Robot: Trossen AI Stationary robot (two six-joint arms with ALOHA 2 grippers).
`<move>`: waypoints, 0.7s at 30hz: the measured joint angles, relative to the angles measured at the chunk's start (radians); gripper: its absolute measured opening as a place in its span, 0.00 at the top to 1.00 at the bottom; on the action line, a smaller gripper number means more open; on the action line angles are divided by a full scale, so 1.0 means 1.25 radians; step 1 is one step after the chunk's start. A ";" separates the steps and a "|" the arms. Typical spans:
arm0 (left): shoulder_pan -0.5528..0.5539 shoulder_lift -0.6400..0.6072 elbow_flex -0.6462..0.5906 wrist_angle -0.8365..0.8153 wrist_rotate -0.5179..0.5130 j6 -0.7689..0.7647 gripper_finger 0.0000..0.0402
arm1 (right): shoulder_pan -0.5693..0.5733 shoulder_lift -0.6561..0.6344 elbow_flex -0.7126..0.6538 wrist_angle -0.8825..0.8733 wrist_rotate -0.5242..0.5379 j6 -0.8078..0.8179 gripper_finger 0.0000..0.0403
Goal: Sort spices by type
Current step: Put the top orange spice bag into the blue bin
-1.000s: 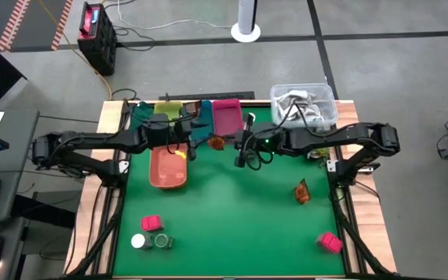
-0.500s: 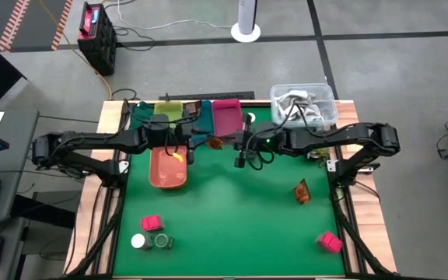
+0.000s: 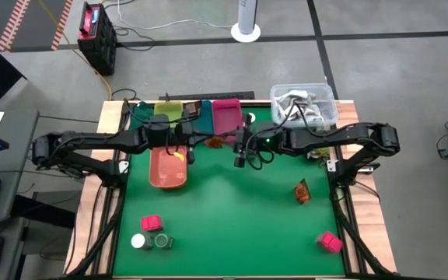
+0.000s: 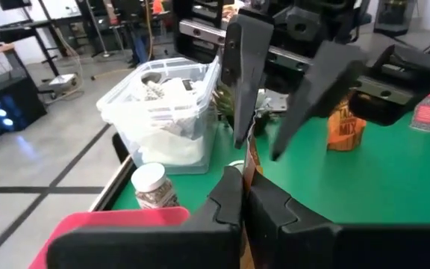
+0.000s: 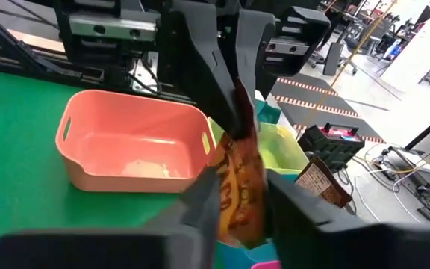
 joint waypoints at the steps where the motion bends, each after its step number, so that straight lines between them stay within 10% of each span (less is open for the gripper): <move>1: 0.004 0.000 0.000 -0.002 -0.008 0.003 1.00 | -0.001 -0.005 0.000 -0.007 0.006 0.000 0.61; 9: 0.104 -0.002 -0.004 -0.037 -0.029 0.016 1.00 | -0.001 -0.095 0.000 -0.138 0.073 0.054 0.31; 21: 0.232 0.035 -0.110 0.132 -0.029 -0.009 1.00 | 0.020 -0.130 0.000 -0.196 0.073 0.108 0.29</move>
